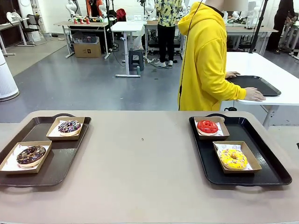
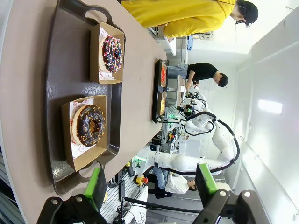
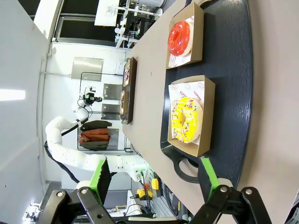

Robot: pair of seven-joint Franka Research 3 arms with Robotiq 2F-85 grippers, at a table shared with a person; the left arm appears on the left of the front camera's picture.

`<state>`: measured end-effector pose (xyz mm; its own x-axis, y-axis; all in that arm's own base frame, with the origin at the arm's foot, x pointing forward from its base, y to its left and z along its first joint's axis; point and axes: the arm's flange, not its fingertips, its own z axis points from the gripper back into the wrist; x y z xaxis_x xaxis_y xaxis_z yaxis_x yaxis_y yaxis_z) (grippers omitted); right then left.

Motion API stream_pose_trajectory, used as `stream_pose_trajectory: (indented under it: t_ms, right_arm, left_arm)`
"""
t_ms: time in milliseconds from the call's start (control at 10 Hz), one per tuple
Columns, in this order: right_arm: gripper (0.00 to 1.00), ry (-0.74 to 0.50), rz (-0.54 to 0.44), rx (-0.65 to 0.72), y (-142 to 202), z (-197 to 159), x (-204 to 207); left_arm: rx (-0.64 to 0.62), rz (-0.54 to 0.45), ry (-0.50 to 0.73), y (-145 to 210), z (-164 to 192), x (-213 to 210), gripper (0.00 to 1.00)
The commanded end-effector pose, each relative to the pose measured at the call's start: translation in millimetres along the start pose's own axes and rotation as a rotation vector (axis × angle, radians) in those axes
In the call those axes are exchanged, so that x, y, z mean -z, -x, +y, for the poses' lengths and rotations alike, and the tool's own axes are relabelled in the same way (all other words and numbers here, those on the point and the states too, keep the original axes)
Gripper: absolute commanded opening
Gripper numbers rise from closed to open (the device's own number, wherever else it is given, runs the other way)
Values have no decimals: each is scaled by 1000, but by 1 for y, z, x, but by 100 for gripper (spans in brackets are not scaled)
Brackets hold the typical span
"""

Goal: Individually package the donuts and arrange them on the tray.
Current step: Place the picked Paper togo box on the Handle tray.

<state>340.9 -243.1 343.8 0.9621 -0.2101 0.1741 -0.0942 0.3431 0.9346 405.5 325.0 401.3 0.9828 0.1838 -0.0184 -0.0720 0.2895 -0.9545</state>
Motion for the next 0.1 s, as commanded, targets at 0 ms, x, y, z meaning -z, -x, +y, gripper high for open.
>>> stream_pose_trajectory:
  t_ms: [0]
  right_arm:
    - [97,3,-3,21,2,3,2]
  left_arm:
    - [15,-1,-8,4,-1,0,100]
